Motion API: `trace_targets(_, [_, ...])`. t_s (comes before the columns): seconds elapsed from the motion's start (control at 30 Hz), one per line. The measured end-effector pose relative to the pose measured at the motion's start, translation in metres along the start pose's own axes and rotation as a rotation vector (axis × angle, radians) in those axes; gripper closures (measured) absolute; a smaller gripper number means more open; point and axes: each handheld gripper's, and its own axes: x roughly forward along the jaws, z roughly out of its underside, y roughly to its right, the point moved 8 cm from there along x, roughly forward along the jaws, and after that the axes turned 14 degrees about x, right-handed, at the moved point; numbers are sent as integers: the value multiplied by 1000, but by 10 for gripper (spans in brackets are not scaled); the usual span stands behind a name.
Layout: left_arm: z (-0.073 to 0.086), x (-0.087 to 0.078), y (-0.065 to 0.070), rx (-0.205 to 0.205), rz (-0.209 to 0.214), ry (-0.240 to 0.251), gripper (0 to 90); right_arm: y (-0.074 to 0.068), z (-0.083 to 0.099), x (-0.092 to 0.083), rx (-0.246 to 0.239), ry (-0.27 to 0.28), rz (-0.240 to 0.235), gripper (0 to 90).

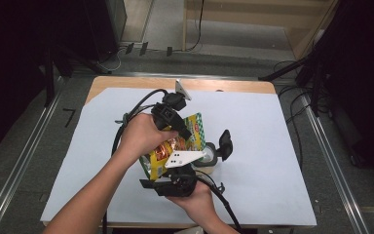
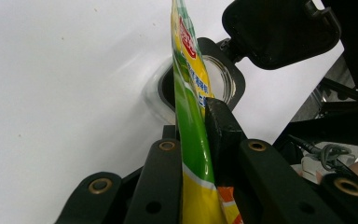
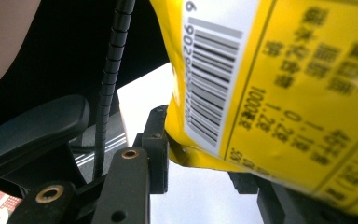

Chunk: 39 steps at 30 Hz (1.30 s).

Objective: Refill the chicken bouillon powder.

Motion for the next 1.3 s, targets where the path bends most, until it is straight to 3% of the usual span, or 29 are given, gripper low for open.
trace_targets(0.43, [-2, -1, 1, 8, -5, 4, 845, 1, -2, -3, 22, 26, -28, 657])
trace_targets(0.87, [-4, 0, 1, 14, -28, -5, 846, 2, -2, -2, 22, 19, -9, 653])
trace_targets(1.3, [-4, 1, 0, 5, -29, -7, 845, 2, -2, -2, -12, 15, 20, 647])
